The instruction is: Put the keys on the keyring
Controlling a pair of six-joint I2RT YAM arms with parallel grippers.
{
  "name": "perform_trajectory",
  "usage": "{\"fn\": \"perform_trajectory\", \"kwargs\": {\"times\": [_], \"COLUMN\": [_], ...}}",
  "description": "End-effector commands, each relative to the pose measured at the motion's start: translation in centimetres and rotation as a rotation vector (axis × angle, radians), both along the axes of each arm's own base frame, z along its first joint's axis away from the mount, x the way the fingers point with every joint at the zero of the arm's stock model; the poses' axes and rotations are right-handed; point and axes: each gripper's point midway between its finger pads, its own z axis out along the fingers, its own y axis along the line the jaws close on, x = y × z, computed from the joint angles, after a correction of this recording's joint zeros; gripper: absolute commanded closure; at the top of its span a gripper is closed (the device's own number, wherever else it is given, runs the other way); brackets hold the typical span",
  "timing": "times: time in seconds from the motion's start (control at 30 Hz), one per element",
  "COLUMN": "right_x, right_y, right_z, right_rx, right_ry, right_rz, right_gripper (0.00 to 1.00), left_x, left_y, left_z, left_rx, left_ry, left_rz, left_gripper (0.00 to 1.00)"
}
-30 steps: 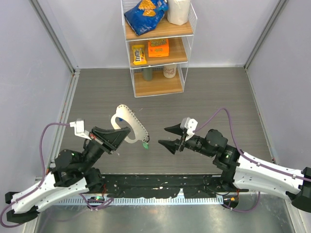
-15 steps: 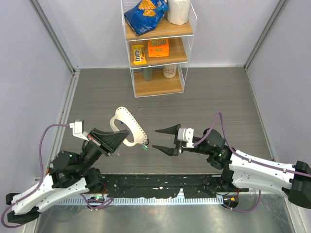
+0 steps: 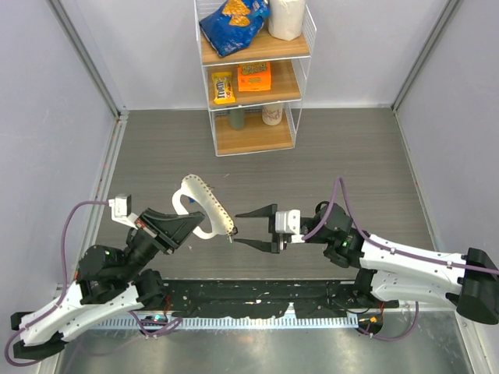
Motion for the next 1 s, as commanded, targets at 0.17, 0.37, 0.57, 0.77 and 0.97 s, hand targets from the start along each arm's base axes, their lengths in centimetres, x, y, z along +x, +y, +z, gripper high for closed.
{"fn": "perform_trajectory", "kwargs": {"times": [0.17, 0.37, 0.57, 0.77, 0.97], "right_x": [-0.4, -0.7, -1.7, -0.6, 0.3], "right_y": [1.4, 2.0, 2.2, 1.8, -0.5], "right_z": [3.1, 3.0, 3.4, 2.8, 3.8], "right_rx": [0.048, 0.028, 0.039, -0.006, 0.019], "right_ry": [-0.081, -0.08, -0.068, -0.068, -0.091], "right_rz": [0.053, 0.086, 0.142, 0.07, -0.064], "right_gripper": [0.47, 0.5, 0.6, 0.95, 0.95], "left_x": [-1.1, -1.3, -1.4, -1.8, -3.2], "left_y": [1.0, 1.0, 0.8, 1.1, 2.3], "left_z": [2.3, 2.5, 2.2, 2.8, 4.0], "left_rx": [-0.09, -0.092, -0.087, -0.119, -0.212], "left_ry": [-0.044, -0.054, -0.053, -0.084, -0.214], "left_rz": [-0.03, -0.043, -0.047, -0.058, -0.067], "left_gripper": [1.0, 1.0, 1.0, 1.0, 1.0]}}
